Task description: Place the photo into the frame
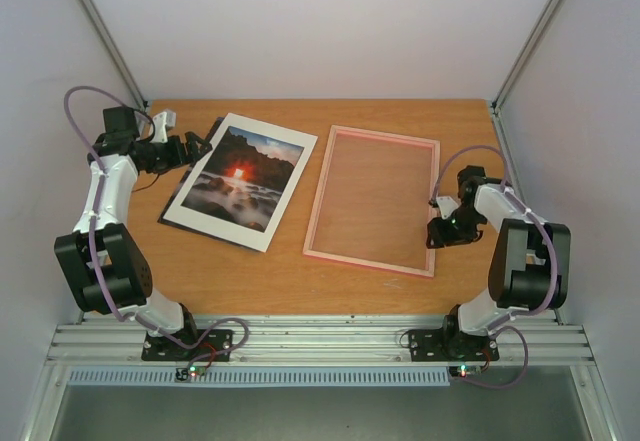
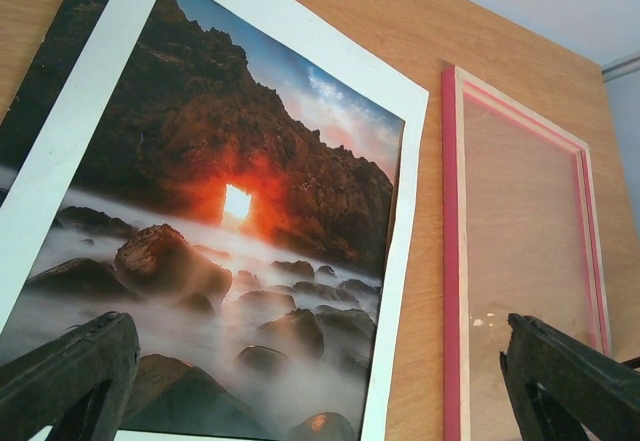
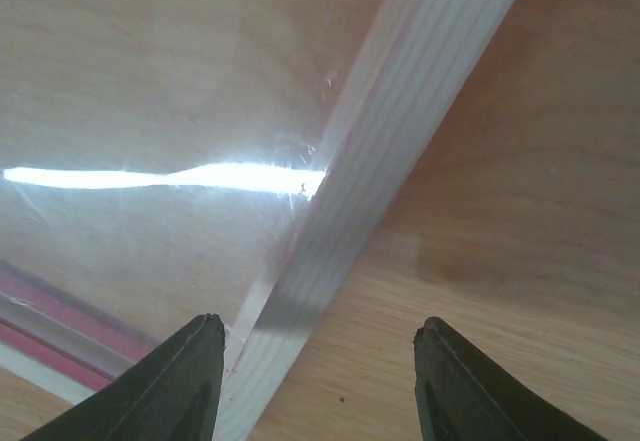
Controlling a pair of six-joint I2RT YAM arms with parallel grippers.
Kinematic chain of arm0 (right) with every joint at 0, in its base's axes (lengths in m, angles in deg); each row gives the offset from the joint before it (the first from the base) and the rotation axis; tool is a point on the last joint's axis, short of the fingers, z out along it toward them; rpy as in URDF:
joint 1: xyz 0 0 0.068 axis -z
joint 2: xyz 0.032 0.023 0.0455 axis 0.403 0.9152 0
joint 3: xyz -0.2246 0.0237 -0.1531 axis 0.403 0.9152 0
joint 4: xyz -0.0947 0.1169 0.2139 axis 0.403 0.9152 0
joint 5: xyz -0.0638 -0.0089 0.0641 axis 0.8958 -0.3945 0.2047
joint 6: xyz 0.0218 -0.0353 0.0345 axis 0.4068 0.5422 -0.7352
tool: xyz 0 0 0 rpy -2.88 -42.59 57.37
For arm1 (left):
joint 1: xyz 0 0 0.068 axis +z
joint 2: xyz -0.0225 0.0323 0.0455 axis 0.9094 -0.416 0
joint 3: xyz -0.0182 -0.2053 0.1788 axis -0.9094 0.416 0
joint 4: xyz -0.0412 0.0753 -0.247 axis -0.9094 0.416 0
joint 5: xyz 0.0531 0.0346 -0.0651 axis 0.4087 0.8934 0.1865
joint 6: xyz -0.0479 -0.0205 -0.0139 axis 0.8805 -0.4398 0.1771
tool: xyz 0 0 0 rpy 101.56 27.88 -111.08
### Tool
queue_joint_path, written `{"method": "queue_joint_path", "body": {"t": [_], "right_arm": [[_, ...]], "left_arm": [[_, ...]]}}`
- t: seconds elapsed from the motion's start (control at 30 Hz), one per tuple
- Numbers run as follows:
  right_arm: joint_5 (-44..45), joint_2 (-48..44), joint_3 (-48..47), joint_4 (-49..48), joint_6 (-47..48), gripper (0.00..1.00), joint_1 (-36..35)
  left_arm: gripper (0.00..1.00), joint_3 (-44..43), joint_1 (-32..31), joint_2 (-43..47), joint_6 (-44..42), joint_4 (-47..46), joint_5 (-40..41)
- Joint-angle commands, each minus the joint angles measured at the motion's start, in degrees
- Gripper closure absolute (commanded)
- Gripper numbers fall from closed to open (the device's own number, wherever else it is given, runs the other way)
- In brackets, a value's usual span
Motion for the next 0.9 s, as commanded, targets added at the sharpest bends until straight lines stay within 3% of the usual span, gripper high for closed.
{"method": "queue_joint_path", "body": {"t": [0.0,0.27,0.5,0.7,0.87], "right_arm": [[2.3,2.0,1.4,-1.4,0.9,0.47,-0.3],[7.4,3.3,5.2,-6.6,0.9,0.47,-0.7],[5.8,2.7,1.6,-3.9,0.4,0.47,-0.7],[2.0,-0.5,-5.2,-0.7,0.1,0.46,-0.7],[-3.1,-2.5,-10.0,-0.8,-3.2,0.44,-0.7]], "left_arm": [[0.01,1.2,-0.4,-0.3,0.4,-3.2,-0.2],[0.01,1.9,-0.6,0.3,-0.5,-2.7,1.4],[0.01,2.2,-0.9,0.3,-1.9,-1.5,4.1],[0.01,3.2,-4.1,0.5,-11.5,3.6,11.7],[0.01,9.5,-14.2,5.2,-25.9,5.2,24.2]]}}
